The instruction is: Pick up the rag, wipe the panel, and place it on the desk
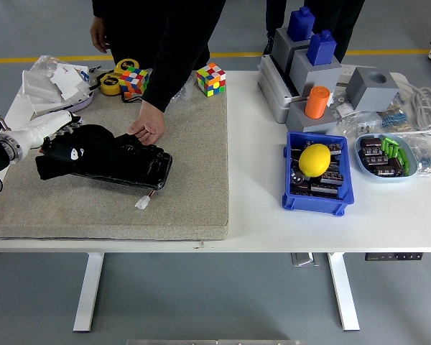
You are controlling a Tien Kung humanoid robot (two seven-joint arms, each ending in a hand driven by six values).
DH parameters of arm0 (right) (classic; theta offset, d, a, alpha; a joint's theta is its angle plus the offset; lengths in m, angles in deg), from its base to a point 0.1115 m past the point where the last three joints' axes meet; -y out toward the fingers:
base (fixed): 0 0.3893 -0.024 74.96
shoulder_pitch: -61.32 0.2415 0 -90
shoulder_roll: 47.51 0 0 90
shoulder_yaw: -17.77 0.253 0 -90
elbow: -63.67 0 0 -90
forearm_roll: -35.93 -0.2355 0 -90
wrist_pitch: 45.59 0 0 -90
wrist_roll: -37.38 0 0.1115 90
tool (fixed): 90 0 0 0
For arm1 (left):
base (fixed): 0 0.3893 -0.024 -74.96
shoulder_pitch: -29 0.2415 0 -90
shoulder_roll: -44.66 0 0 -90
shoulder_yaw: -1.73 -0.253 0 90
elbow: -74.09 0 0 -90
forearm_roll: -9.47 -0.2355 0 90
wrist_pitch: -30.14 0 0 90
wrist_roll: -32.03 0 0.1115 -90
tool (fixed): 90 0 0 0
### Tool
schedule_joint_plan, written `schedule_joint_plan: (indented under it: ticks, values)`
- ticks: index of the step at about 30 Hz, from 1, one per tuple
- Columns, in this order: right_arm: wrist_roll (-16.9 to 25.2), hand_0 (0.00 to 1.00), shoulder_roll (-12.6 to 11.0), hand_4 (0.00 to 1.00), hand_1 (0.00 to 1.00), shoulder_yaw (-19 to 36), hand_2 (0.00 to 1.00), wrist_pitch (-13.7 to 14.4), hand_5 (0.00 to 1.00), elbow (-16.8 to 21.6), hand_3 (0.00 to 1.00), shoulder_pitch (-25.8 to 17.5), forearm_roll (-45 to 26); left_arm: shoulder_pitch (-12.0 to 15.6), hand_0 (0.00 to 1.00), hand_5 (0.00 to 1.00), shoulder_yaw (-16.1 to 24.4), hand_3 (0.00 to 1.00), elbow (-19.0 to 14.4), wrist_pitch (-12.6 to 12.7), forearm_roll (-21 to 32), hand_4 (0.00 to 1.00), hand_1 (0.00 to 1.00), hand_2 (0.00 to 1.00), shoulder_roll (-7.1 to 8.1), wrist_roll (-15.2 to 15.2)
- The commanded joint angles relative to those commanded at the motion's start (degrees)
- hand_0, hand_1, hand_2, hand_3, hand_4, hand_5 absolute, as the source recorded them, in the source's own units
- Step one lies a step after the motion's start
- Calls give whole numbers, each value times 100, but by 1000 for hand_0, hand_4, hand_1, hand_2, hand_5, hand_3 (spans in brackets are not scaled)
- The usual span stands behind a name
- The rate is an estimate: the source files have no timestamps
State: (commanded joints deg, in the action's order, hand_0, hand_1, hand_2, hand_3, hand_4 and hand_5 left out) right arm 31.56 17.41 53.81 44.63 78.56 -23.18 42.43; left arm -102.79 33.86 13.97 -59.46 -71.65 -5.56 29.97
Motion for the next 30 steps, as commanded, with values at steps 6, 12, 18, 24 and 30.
schedule_joint_plan:
  ticks: [6,12,18,24,30]
  values:
    - [-7,726,16,998,688,19,681,-2,503,-10,586,-11,5,61,358,2,235,570,51,-1,-42,493,459,555,169,8]
    - [-4,726,12,998,688,36,681,3,503,-6,586,-12,14,83,358,2,414,569,143,-2,-78,493,459,555,322,27]
    - [0,725,26,998,688,57,681,2,503,17,586,-7,58,95,358,2,394,569,267,6,-27,493,459,554,297,53]
    - [12,726,40,998,688,219,681,11,503,107,586,-24,251,113,356,2,242,569,297,20,98,493,458,554,142,62]
    - [40,726,31,998,688,412,682,34,503,237,586,-20,498,90,356,2,118,570,287,17,140,495,459,554,13,48]
